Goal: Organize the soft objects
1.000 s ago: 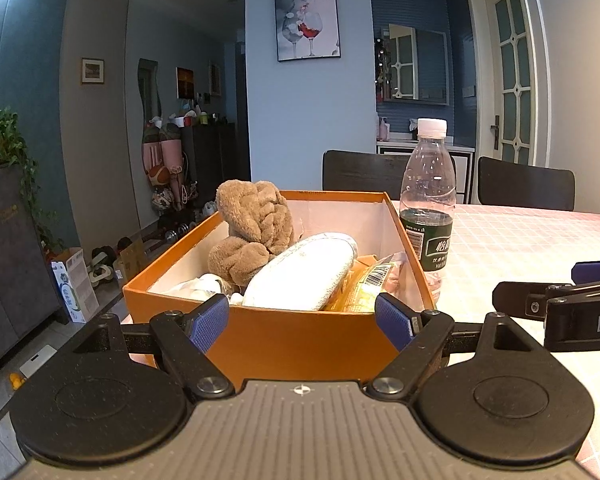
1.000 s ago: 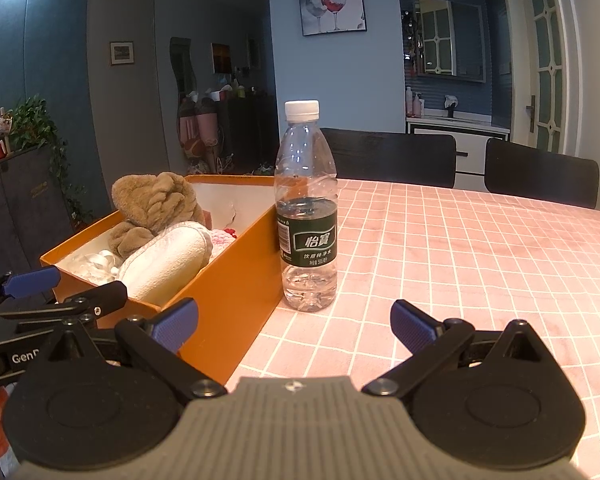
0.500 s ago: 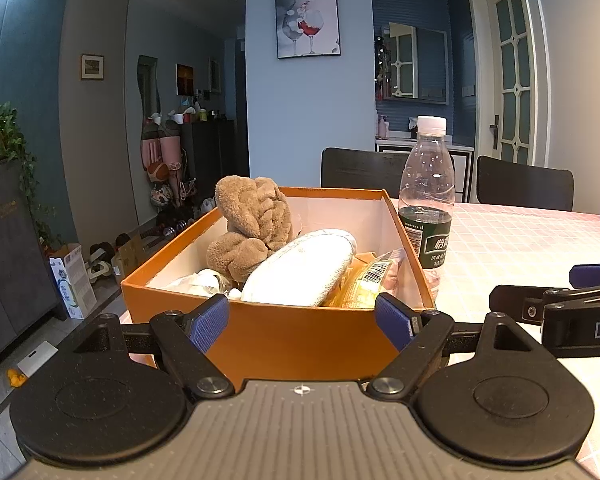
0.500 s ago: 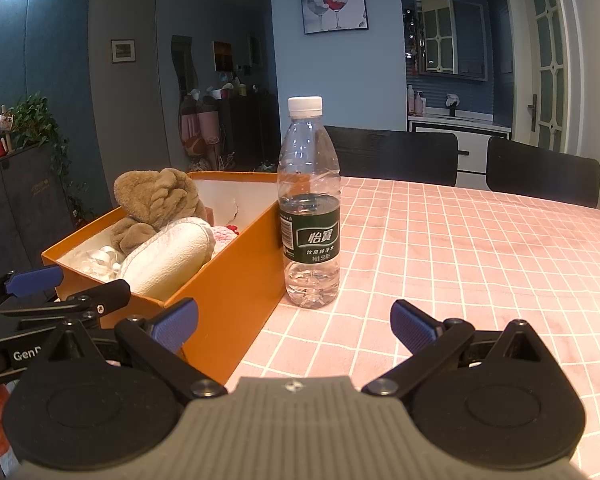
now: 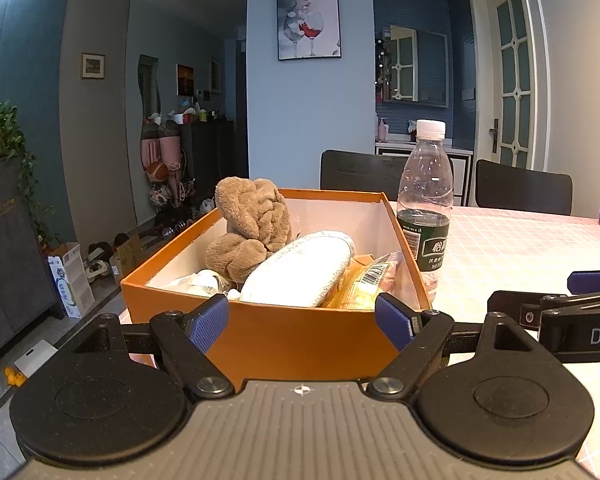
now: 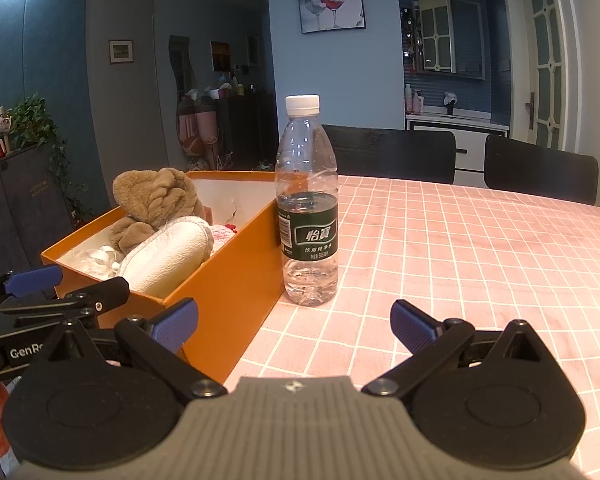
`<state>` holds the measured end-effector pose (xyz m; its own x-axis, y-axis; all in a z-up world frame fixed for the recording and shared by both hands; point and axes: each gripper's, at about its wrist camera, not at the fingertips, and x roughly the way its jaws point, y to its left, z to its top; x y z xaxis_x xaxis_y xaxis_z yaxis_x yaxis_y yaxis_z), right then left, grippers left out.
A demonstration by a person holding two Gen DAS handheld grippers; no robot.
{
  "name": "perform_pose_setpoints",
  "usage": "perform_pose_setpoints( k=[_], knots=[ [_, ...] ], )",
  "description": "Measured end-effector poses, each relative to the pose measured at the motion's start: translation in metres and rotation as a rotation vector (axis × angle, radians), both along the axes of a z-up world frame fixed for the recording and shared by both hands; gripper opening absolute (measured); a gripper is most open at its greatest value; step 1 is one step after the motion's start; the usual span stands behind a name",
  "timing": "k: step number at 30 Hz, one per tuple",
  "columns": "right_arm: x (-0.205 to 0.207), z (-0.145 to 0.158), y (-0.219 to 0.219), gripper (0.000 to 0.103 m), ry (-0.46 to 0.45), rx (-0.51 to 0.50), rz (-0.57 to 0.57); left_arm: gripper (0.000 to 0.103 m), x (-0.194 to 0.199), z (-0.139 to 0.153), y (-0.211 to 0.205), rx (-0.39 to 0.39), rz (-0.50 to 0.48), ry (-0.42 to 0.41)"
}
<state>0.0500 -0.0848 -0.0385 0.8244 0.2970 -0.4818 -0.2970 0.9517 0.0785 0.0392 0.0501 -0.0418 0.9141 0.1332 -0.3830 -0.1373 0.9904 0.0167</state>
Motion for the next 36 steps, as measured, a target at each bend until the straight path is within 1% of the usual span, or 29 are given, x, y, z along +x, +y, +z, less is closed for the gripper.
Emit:
perform_pose_setpoints(
  k=[36],
  knots=[
    [-0.0046,-0.0013,0.0037,0.1,0.003,-0.014,0.007,0.097,-0.0053,0.0022,0.0049,-0.006,-0.002,-0.012]
  ],
)
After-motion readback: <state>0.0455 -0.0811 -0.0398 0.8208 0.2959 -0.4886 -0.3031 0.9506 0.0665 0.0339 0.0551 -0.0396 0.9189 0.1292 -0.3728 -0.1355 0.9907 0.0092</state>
